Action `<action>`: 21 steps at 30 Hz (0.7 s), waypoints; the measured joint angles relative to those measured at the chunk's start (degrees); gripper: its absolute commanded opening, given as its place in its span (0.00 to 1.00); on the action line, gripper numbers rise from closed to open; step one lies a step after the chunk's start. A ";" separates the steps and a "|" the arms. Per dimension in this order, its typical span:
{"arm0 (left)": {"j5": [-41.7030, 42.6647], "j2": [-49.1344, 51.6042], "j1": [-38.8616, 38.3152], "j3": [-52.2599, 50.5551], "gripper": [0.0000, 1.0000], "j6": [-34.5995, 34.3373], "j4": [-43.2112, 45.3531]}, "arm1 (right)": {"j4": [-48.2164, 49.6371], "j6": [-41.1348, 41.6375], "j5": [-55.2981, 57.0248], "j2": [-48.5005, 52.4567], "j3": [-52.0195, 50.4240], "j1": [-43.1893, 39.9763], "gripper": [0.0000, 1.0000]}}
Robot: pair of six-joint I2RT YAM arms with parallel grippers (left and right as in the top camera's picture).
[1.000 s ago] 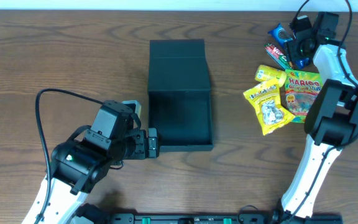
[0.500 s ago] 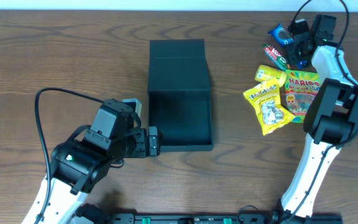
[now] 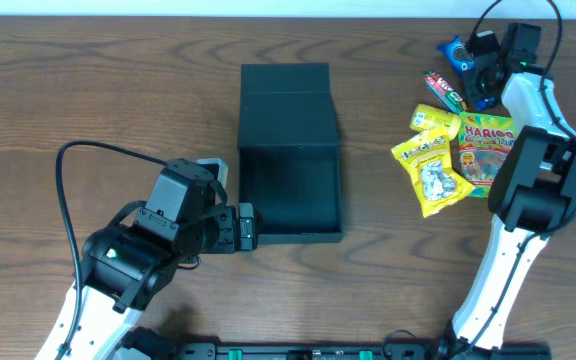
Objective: Pack container
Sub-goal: 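Lower the right gripper onto the blue Oreo pack and grasp it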
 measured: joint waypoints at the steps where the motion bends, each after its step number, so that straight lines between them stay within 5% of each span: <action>1: 0.00 0.00 0.00 0.00 0.95 0.00 0.00 | 0.00 0.39 0.02 0.00 0.00 0.04 0.14; 12: 0.00 0.00 0.00 0.00 0.95 0.02 -0.02 | -2.95 3.19 0.79 -3.26 0.02 2.97 0.01; 21: 0.00 -0.02 0.00 0.00 0.95 0.02 -0.11 | -16.17 5.62 0.11 -24.00 0.33 10.27 0.01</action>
